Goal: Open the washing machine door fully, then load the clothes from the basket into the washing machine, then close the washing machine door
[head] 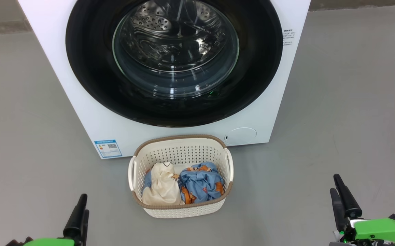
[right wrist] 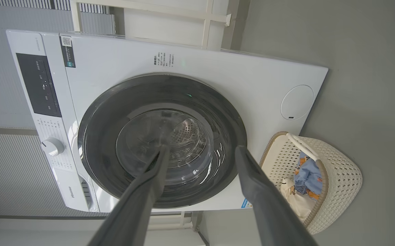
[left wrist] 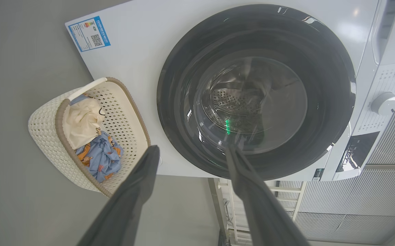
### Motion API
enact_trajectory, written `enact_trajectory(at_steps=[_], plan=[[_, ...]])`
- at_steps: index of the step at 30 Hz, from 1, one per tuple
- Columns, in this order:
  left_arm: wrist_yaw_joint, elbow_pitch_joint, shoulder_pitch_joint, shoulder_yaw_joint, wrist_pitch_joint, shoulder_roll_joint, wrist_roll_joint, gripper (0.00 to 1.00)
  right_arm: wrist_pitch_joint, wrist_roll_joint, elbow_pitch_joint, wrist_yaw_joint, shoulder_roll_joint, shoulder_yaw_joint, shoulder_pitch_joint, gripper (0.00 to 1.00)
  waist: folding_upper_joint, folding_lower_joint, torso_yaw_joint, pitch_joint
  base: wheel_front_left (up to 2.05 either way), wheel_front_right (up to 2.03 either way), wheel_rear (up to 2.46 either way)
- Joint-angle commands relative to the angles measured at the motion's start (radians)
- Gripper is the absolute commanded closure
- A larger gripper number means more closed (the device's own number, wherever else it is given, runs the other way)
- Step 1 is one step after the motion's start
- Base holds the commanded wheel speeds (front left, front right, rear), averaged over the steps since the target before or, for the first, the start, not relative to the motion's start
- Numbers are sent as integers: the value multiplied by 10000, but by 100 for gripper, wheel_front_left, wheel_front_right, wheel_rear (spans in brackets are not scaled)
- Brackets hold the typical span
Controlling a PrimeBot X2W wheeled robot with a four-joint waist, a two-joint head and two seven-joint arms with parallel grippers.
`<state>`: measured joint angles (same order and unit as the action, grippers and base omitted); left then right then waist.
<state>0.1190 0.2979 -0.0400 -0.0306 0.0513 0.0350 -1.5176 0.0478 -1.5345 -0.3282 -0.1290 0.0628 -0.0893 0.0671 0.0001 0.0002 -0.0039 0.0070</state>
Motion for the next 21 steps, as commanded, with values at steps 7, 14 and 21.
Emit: enact_trajectory(at_steps=[7,14,21], plan=[[47,-462,-501,63,-269,266,955,0,-255,849,225,-5,193,179,665,0,-1,-2,-12,13,0,0,0],[52,-609,-587,266,-475,433,2057,0,-460,1736,229,-6,292,341,833,0,-1,-2,-21,12,0,0,0],[57,-645,-622,513,-682,618,3160,0,-665,2655,222,-7,408,526,939,0,-1,-2,-26,2,0,0,0]])
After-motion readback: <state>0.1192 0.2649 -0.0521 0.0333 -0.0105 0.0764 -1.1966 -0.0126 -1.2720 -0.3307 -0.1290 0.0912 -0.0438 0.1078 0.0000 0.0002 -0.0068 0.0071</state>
